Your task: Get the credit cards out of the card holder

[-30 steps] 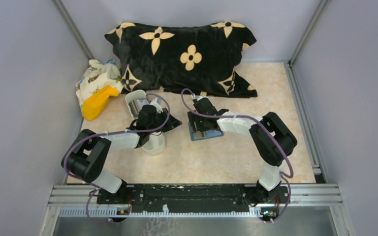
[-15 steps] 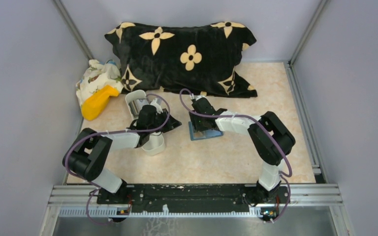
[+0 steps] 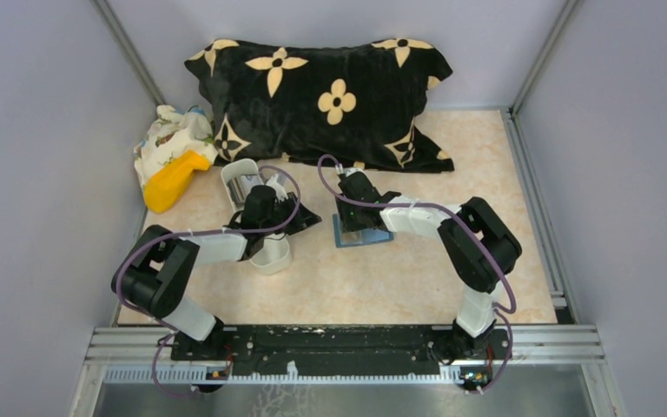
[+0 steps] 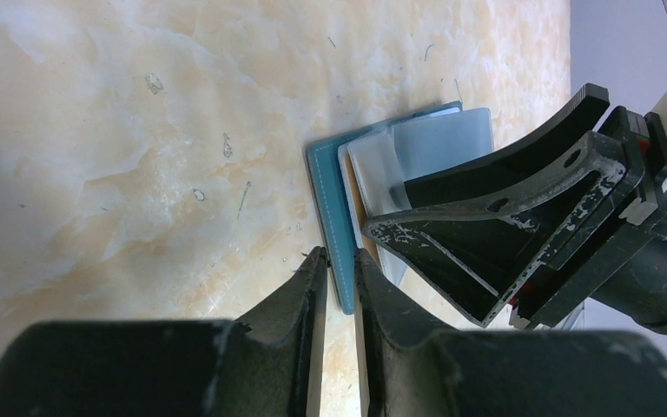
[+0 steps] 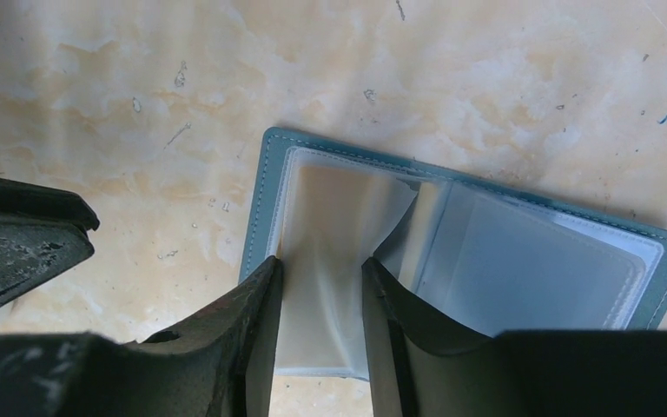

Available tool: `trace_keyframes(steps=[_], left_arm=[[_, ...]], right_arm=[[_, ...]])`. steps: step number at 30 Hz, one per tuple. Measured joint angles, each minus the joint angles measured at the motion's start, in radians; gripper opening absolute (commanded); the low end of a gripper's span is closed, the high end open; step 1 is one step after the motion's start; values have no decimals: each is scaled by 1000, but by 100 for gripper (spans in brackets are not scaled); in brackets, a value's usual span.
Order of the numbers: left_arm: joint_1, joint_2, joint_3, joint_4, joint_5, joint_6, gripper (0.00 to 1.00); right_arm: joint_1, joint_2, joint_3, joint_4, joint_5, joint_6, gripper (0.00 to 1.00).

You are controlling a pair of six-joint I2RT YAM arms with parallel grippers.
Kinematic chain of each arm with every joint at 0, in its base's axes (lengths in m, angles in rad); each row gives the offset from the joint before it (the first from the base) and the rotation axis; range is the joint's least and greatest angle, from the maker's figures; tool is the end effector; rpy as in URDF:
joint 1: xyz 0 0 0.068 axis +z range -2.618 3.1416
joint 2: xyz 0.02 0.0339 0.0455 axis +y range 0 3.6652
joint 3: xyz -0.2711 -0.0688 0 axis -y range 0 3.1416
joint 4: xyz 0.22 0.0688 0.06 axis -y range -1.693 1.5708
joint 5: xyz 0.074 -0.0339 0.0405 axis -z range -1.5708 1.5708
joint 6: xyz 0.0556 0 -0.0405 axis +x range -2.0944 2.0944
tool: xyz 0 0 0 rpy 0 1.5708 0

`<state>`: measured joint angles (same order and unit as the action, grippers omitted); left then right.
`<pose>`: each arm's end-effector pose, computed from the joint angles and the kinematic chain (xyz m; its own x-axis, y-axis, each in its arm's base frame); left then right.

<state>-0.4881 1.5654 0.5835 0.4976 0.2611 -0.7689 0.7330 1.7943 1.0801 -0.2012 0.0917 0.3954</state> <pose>0.2615 -0.1551 0.1755 -0.7509 -0.3619 -0.5525 0.1847 0.6881 -0.7018 0.2743 0.2401 0.1765 -0.7844 -0.1901 -0.5904 -0.3497 0.9217 0.1678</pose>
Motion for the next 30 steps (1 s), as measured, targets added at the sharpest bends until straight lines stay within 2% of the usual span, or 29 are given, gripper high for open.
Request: trace_keyframes(steps=[22, 30], left_arm=[[2, 4, 0, 19, 42, -19, 22], [2, 4, 0, 20, 55, -21, 22]], right_arm=[[-8, -116, -74, -5, 15, 70, 18], [-22, -173, -87, -16, 27, 80, 16]])
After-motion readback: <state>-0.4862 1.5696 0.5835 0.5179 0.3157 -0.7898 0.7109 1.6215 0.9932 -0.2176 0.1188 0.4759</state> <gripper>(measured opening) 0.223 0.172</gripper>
